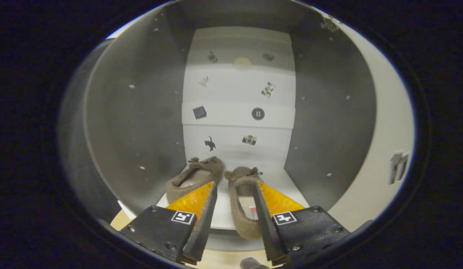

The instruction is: Open the shoe cabinet door, grab the shoes and put them into the shoe cabinet, then close the shoe cabinet door.

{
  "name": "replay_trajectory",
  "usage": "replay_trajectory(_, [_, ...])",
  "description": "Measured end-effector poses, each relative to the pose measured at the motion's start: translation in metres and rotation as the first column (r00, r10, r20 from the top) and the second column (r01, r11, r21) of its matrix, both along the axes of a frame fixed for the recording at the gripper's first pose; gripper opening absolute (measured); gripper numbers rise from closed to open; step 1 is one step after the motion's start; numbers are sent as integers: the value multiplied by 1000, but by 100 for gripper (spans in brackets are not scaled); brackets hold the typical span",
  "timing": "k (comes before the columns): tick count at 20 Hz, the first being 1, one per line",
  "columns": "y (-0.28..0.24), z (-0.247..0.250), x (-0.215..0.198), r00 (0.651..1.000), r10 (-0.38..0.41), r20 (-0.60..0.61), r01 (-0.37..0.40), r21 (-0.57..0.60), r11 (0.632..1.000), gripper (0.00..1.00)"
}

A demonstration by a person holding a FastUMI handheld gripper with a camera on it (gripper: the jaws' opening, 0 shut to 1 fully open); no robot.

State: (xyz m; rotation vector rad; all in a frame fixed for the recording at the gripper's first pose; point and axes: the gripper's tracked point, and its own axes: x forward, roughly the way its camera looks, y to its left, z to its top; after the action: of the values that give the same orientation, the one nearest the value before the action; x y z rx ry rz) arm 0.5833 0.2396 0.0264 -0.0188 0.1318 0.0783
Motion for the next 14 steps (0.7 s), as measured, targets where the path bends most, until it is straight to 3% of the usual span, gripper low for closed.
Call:
replay_trajectory(3, [4, 25, -52, 998, 19, 53, -21, 23, 1000, 100])
replay_trajectory(14, [-6, 67, -244, 986, 17, 164, -29, 66, 997, 100])
